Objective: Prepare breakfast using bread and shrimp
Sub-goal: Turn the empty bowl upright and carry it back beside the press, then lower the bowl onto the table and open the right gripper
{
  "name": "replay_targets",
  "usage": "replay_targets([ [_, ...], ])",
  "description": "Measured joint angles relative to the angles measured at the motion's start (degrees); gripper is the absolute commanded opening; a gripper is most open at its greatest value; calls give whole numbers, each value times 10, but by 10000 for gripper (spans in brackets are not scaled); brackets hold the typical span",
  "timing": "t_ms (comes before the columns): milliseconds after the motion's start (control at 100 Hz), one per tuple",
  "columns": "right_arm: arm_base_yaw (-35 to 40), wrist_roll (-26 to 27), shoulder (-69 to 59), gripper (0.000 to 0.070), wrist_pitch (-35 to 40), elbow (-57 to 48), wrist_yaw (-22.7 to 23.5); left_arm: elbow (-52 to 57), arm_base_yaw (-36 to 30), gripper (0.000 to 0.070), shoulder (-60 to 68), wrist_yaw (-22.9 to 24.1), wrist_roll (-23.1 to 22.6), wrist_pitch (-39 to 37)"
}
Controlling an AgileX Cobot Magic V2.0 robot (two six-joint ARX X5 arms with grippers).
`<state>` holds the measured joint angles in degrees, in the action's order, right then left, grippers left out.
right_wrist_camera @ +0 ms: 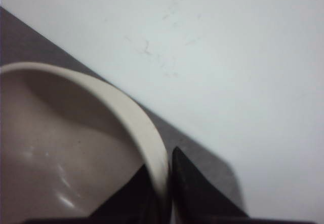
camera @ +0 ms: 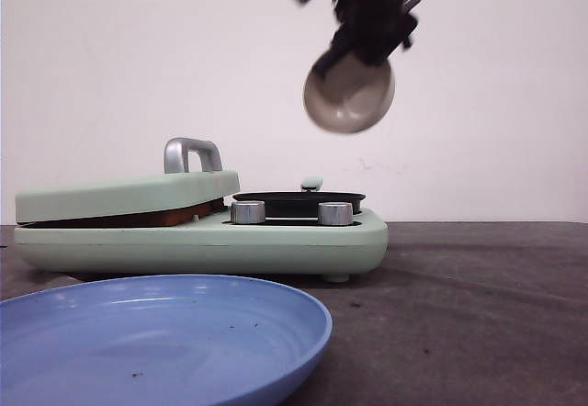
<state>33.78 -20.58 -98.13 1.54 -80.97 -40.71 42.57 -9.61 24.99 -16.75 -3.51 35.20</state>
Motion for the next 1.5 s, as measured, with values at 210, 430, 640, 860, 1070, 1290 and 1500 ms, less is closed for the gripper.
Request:
replay_targets([
  [210,-48,150,88,0,193,-2,118,0,0,469,0,0,0,18],
  [430,-140,280,134,0,380,-4,320,0,0,469,0,0,0,13],
  [640,-221,309,129,0,469,-4,418,0,0,469,0,0,0,-7],
  [860,-263,311,128,0,484,-4,497,0,0,469,0,0,0,-8],
  [1070,-271,309,78,0,488,-4,519,0,0,469,0,0,0,-8],
  [1290,-271,299,-2,0,479,-4,545,0,0,469,0,0,0,-8],
  [1500,-271,287,-79,0,469,-4,542,0,0,469,0,0,0,-2],
])
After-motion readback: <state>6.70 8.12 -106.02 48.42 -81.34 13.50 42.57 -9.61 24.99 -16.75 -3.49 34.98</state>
